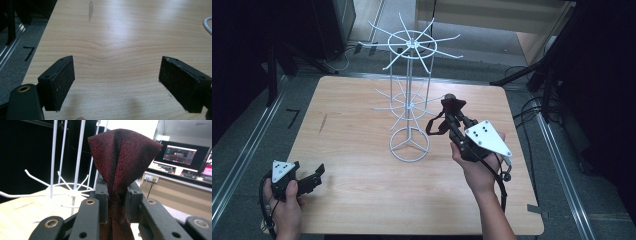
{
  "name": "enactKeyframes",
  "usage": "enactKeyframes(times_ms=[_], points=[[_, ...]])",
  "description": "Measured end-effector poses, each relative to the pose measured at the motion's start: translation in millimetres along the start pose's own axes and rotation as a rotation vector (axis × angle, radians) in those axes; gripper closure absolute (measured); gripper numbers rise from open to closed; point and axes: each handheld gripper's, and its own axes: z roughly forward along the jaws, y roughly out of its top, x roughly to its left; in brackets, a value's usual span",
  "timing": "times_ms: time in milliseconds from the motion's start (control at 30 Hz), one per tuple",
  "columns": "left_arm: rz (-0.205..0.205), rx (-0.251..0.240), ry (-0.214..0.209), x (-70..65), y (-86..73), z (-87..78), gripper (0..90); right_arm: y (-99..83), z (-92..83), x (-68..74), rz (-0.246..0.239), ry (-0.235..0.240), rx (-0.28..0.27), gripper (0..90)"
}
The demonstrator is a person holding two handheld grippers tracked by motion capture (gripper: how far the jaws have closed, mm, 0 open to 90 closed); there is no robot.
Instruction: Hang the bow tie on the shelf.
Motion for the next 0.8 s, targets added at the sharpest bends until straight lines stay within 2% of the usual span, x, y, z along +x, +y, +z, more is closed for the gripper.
enactKeyframes(times_ms=[200,333,533,733,800], points=[[0.0,0.0,0.0,0.1,0.0,0.0,14.1,-3.6,9.4,-9.8,0.066,0.019,0.04,76.3],[0.001,0.002,-0.001,0.2,0.0,0.0,14.1,-9.5,16.9,-15.0,0.127,0.05,0.091,75.3],[0.001,0.001,-0.002,0.3,0.0,0.0,14.1,-13.7,21.9,-21.9,0.217,0.083,0.125,74.6],[0.002,0.004,-0.002,0.7,0.1,-0.3,14.1,-17.6,25.4,-24.6,0.255,0.105,0.168,73.7],[0.002,0.005,-0.003,0.7,0.2,-0.3,14.1,-19.0,25.4,-24.4,0.265,0.108,0.163,73.6]])
